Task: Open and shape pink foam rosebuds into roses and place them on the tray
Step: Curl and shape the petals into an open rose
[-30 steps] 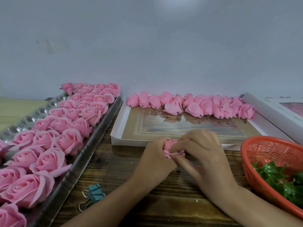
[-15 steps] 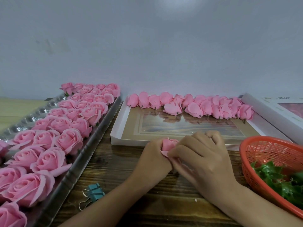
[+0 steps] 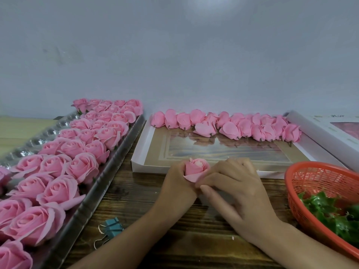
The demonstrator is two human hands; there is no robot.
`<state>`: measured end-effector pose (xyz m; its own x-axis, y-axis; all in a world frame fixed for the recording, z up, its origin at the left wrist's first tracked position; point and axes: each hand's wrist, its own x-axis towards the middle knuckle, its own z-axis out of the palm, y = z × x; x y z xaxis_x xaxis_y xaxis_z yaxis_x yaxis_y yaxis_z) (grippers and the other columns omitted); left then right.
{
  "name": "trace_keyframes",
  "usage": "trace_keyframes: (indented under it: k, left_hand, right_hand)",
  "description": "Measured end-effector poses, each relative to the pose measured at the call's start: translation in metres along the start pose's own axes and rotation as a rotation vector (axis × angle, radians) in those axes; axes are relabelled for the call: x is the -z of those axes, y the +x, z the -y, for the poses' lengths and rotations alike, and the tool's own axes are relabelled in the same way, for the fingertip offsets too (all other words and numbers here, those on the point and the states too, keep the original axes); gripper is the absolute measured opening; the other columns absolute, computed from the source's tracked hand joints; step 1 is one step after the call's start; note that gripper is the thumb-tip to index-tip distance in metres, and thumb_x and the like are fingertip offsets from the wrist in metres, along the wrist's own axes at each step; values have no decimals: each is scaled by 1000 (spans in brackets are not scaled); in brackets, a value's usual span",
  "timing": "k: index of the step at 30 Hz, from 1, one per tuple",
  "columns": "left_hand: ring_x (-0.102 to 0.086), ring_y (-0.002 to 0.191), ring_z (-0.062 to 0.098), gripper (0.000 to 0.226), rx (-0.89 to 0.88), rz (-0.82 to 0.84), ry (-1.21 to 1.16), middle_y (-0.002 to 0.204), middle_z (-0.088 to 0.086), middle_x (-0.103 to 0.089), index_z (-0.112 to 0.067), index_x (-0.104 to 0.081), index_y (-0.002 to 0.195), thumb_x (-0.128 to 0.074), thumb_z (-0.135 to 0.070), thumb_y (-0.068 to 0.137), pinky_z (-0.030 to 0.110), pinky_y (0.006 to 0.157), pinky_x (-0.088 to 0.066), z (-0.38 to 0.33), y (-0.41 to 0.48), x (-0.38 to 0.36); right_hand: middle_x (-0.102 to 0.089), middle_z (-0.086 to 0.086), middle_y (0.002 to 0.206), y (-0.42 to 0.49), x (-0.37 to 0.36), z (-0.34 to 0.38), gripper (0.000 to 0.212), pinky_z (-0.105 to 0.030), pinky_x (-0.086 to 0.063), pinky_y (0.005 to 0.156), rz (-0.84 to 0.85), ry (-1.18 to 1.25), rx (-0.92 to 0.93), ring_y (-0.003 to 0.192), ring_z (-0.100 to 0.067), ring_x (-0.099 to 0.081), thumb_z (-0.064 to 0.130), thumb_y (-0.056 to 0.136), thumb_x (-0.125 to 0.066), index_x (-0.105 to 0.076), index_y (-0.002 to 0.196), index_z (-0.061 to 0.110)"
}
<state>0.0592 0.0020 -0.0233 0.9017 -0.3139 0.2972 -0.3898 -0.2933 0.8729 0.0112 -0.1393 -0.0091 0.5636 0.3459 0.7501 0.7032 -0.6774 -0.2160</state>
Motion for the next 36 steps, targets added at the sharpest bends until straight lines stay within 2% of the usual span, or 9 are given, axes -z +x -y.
trace_keyframes:
  k: [3, 6, 8, 11, 15, 18, 21, 29, 36]
  left_hand:
    - [-56, 55, -8, 29, 29, -109, -106, 54, -20, -60, -27, -54, 62, -69, -7, 77, 6, 48, -41, -4, -2, 1]
    - [-54, 55, -3, 27, -14, -174, -104, 56, -17, -59, -26, -53, 62, -73, -16, 76, 9, 50, -40, -9, -4, 0]
    - [-53, 57, -3, 30, -56, -193, -85, 59, -18, -59, -30, -51, 62, -73, -15, 77, 8, 52, -40, -8, -6, 1]
    - [-54, 60, -2, 27, -121, -187, -48, 64, -17, -60, -30, -54, 63, -72, -15, 77, 7, 54, -40, -6, -6, 1]
    - [-54, 62, 0, 18, -160, -162, -42, 67, -13, -60, -27, -55, 67, -70, -22, 74, 10, 56, -41, -5, -5, -1]
    - [-55, 62, 2, 19, -178, -140, -43, 67, -13, -60, -28, -55, 68, -70, -17, 75, 12, 57, -43, -6, -6, 0]
    - [-53, 60, 2, 20, -171, -130, -52, 65, -9, -59, -21, -56, 68, -71, -12, 77, 16, 55, -42, -5, -7, 1]
    - [-55, 61, 1, 21, -164, -144, 3, 67, -11, -61, -24, -56, 66, -73, -16, 76, 10, 55, -41, -7, -6, 0]
    - [-58, 67, -3, 27, -190, -144, 58, 69, -24, -61, -34, -53, 69, -74, -17, 75, 7, 60, -42, -7, -7, 1]
  right_hand:
    - [-63, 4, 77, -2, -1, -1, 33, -38, -43, 69, -45, 250, -126, 76, -18, -60, 28, 98, -49, -66, 72, 14]
    - [-56, 9, 67, -1, -3, -6, 30, -22, -41, 62, -100, 466, -320, 66, -9, -55, 28, 96, -50, -57, 69, 18]
    - [-52, 5, 62, 0, -7, -10, 28, -12, -35, 58, -98, 623, -473, 58, -2, -47, 29, 95, -54, -55, 71, 15]
    - [-48, 0, 58, 1, -9, -14, 25, -10, -32, 54, -66, 745, -580, 51, -2, -39, 27, 93, -52, -56, 71, 17]
    - [-49, 1, 56, 1, -9, -12, 26, -10, -33, 54, 12, 768, -544, 51, -1, -41, 36, 91, -58, -58, 70, 21]
    - [-50, 1, 56, 1, -7, -9, 25, -11, -34, 54, 30, 770, -505, 51, -2, -42, 41, 88, -56, -60, 70, 24]
    - [-50, 1, 56, 1, -7, -7, 26, -13, -34, 54, 37, 781, -484, 51, -2, -41, 40, 89, -56, -59, 71, 22]
    - [-49, 2, 56, 0, -10, -11, 27, -12, -33, 55, 53, 754, -518, 52, -2, -40, 24, 94, -53, -55, 70, 13]
    - [-45, 3, 55, -2, -9, -11, 32, -13, -31, 54, 37, 747, -533, 51, -3, -38, 24, 93, -51, -53, 71, 1]
